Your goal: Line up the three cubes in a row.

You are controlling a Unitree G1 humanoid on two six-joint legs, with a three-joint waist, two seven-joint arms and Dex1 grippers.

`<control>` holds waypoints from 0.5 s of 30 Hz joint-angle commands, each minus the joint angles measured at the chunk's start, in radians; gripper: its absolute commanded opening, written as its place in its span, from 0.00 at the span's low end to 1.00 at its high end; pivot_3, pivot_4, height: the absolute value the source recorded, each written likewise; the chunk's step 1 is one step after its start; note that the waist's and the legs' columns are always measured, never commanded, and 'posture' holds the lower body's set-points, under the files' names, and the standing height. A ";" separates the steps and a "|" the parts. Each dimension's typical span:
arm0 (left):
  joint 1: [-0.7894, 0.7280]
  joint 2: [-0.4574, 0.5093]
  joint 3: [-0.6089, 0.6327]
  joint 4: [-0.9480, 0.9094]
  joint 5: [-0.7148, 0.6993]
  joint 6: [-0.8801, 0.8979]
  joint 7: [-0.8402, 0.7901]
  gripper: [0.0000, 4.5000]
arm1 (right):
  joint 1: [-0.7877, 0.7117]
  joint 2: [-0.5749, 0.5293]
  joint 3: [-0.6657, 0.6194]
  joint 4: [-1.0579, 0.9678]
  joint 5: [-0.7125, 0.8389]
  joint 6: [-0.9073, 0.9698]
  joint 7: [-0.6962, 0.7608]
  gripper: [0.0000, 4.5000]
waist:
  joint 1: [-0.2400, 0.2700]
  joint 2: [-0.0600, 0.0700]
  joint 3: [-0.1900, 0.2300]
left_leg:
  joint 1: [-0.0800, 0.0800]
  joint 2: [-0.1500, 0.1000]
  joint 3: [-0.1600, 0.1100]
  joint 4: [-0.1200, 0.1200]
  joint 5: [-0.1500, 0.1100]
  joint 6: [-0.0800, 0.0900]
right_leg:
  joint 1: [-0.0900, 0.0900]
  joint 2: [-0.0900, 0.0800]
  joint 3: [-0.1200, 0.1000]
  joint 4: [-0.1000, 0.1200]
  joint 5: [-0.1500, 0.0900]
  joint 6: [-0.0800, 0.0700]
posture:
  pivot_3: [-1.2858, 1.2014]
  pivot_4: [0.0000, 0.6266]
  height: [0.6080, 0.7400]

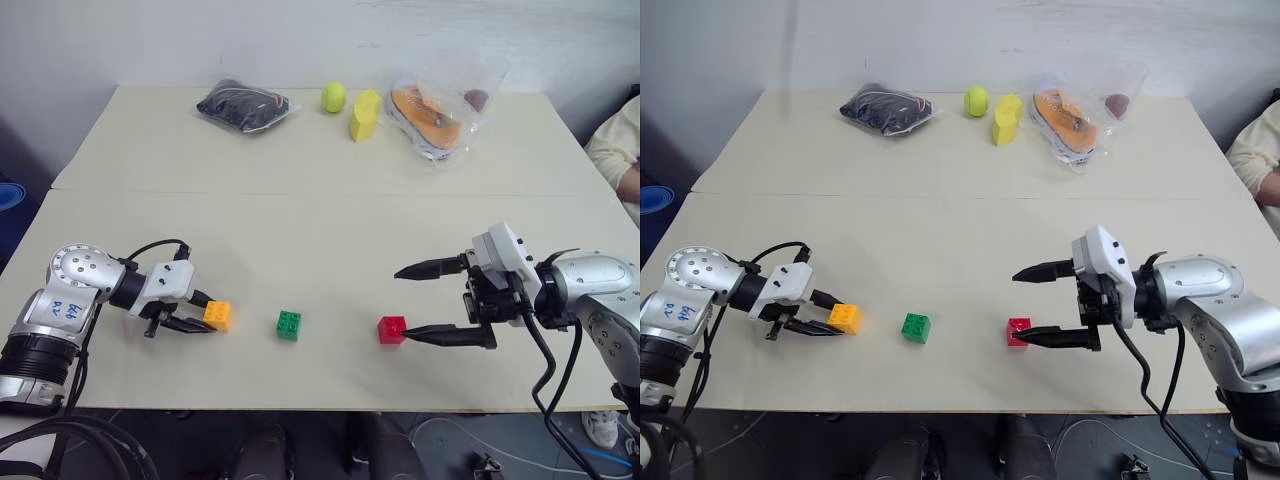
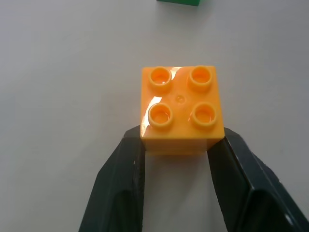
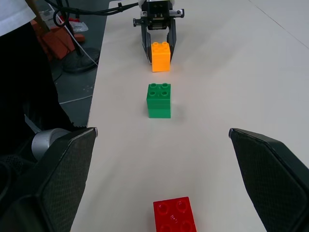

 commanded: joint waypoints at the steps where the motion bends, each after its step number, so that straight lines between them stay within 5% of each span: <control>1: 0.017 0.010 0.010 -0.018 -0.001 0.010 -0.011 0.68 | -0.009 -0.021 -0.008 -0.008 -0.005 -0.024 0.019 1.00 | 0.000 0.000 0.000 | 0.000 0.000 0.000 0.000 0.000 0.000 | 0.000 0.000 0.000 0.000 0.000 0.000 | 0.52 0.24 1.00; 5: 0.057 0.078 0.072 -0.052 -0.044 0.056 -0.032 0.97 | 0.030 -0.047 -0.021 0.008 -0.043 -0.060 0.045 1.00 | 0.000 0.000 0.000 | 0.000 0.000 0.000 0.000 0.000 0.000 | 0.000 -0.001 0.000 0.000 0.000 0.000 | 0.52 0.24 1.00; 15: 0.321 0.358 0.405 -0.254 -0.269 0.297 -0.083 0.98 | 0.155 -0.190 -0.132 0.232 -0.108 -0.220 0.233 1.00 | -0.001 0.000 0.000 | 0.001 0.001 0.000 0.000 0.000 0.000 | 0.000 -0.001 0.001 -0.005 0.000 0.000 | 0.52 0.24 1.00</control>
